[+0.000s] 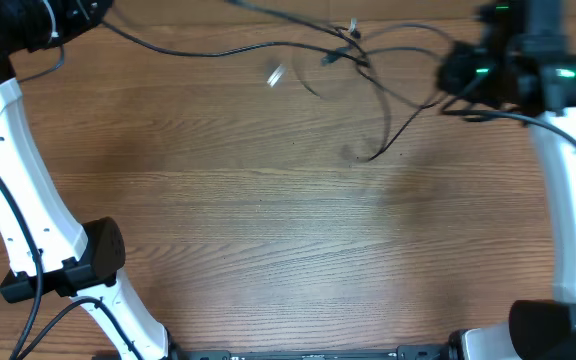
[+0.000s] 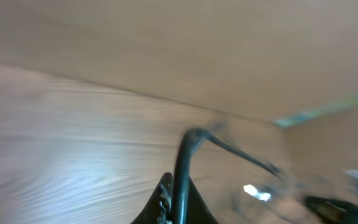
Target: Untangle cables
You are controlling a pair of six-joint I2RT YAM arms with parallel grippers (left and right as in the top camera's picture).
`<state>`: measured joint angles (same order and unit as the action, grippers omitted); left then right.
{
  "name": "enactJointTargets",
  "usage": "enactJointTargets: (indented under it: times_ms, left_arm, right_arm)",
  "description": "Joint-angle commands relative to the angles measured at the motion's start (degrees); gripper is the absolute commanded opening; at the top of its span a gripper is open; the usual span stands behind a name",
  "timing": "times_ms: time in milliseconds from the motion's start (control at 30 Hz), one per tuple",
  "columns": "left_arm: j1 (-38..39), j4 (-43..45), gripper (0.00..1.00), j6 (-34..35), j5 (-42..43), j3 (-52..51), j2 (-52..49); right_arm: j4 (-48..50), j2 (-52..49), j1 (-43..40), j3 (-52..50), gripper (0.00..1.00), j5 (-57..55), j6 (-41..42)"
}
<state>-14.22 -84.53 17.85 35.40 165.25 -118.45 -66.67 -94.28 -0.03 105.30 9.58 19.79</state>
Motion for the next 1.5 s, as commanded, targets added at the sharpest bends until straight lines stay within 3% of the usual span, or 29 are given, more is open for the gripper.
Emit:
enactJointTargets:
  times_ms: [0,133,400,433,533,600,667,833,867,1100,1167,1233,1300,1333,1467]
  left_arm:
    - [-1.6,-1.8,0.04,-1.0,-16.0,0.3,1.4]
    - [-1.6,-3.8,0.04,-1.1,-26.5,0.3,1.4]
    - [-1.5,-4.2,0.05,-3.6,-29.6,0.3,1.4]
    - [-1.5,-4.2,0.05,-3.9,-28.3,0.3,1.4]
    - [1.2,-4.6,0.04,-8.3,-18.5,0.2,1.4]
    - [6.9,-5.8,0.05,-10.7,-13.0,0.1,1.4]
    - [10.0,-6.5,0.10,-11.6,-12.2,0.0,1.4]
    - [15.5,-7.8,0.48,-13.6,-12.8,0.0,1.4]
    - [15.5,-8.0,0.51,-13.6,-12.8,0.0,1.4]
    - [16.4,-12.3,0.59,-15.6,-12.9,-1.6,1.3]
    - [18.3,-12.1,0.63,-16.7,-13.4,-5.0,0.8]
    - [20.0,-11.7,0.65,-16.9,-16.0,-9.0,0.0]
    - [21.3,-10.0,0.72,-19.2,-17.5,-12.7,-1.2]
    - [22.0,-8.4,0.79,-22.1,-17.6,-14.7,-2.2]
    - [23.3,-3.3,0.95,-38.0,-18.5,-19.1,-7.7]
  right_arm:
    - [-1.7,0.3,-6.8,0.9,0.04,-5.3,5.8]
    - [-2.9,0.3,-14.8,0.9,0.04,-5.9,7.2]
    - [-2.9,0.3,-18.0,0.9,0.04,-3.2,5.4]
    - [-2.8,0.3,-18.1,0.9,0.04,-1.6,5.2]
    - [-1.0,0.3,-15.9,0.9,0.04,16.5,-3.2]
    - [-1.2,0.3,-11.6,0.9,0.04,20.7,-6.5]
    - [-1.1,0.3,-9.7,0.9,0.04,20.7,-6.6]
    - [-2.5,0.3,-9.1,0.9,0.04,17.2,-6.4]
    - [-3.0,0.3,-9.4,0.9,0.04,16.9,-6.4]
    - [-3.7,0.1,-10.1,0.9,0.04,10.6,-4.7]
    - [-3.6,-0.8,-10.1,0.9,0.04,5.9,-1.4]
    - [-3.7,-1.9,-10.0,0.9,0.04,8.4,-1.5]
    - [-4.0,-3.1,-9.1,0.9,0.04,10.2,-2.1]
    - [-4.3,-4.0,-8.2,0.9,0.04,10.2,-2.1]
    - [-4.6,-6.7,-4.8,0.8,0.07,10.2,-3.2]
